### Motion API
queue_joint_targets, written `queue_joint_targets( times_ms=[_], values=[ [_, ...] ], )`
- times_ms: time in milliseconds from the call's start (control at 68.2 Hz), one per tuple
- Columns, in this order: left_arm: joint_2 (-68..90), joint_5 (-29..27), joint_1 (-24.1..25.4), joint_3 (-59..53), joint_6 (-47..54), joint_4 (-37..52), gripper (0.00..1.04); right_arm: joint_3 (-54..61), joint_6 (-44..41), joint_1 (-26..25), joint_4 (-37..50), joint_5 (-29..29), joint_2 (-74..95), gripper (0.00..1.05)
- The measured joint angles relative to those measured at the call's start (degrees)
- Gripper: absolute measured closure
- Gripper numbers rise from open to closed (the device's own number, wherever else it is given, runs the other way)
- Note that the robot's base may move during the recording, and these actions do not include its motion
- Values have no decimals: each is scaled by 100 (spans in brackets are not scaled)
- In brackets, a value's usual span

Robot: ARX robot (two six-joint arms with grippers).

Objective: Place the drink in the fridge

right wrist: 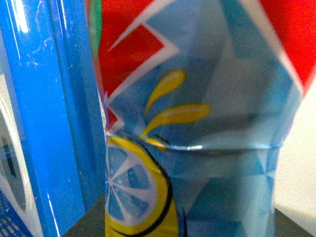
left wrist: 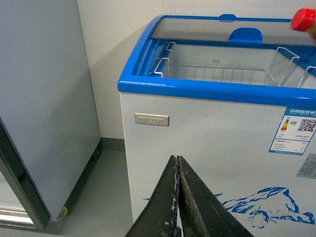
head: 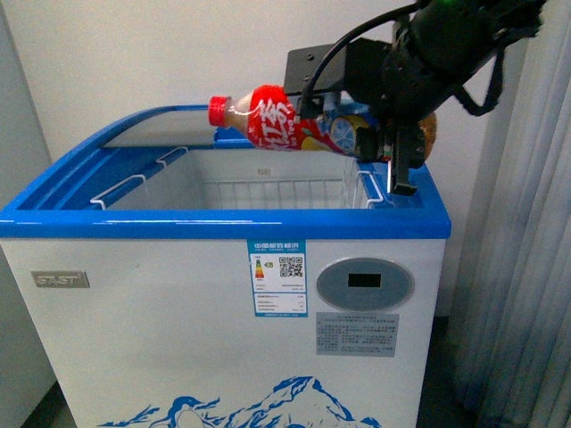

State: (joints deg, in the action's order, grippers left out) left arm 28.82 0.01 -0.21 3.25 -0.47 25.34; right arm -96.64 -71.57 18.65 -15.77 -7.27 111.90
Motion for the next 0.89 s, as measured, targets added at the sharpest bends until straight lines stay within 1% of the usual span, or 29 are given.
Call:
queue_joint_targets(
  times_ms=[147,249,381,396,410,440,454,513,528,616,630,748,894],
  values=[
    [-306,0,0,-70,0,-227,102,-216,-55,59,229,-68,470,64],
    [-422,0,0,-243,4,-109,102,-293,-140,55,444,-83,719,64],
    [-658,2,0,-243,4,-328,102,-374,-168,26,649,-57,905,64],
    [-702,0,0,-243,7,-361,102,-376,-175,24,656,-57,911,62],
    [-761,2,0,-243,7,-411,102,-376,-164,24,662,-55,918,58],
    [-824,2,0,-243,7,-468,102,-376,-157,24,660,-39,920,53],
    [-872,0,0,-243,7,-516,102,-376,-151,24,662,-7,920,50],
    [-962,2,0,-243,4,-608,102,-376,-136,22,702,55,918,43],
    [-1003,0,0,-243,7,-656,102,-369,-131,22,730,87,911,39],
    [-1158,0,0,-243,7,-804,102,-280,-59,24,813,273,839,27],
    [-1196,0,0,-243,7,-844,102,-232,-15,24,831,328,804,23],
    [-1412,2,0,-243,7,-1056,102,50,208,39,999,437,496,6],
    [-1657,2,0,-243,11,-1300,102,728,800,-13,1154,706,-459,8]
  ],
)
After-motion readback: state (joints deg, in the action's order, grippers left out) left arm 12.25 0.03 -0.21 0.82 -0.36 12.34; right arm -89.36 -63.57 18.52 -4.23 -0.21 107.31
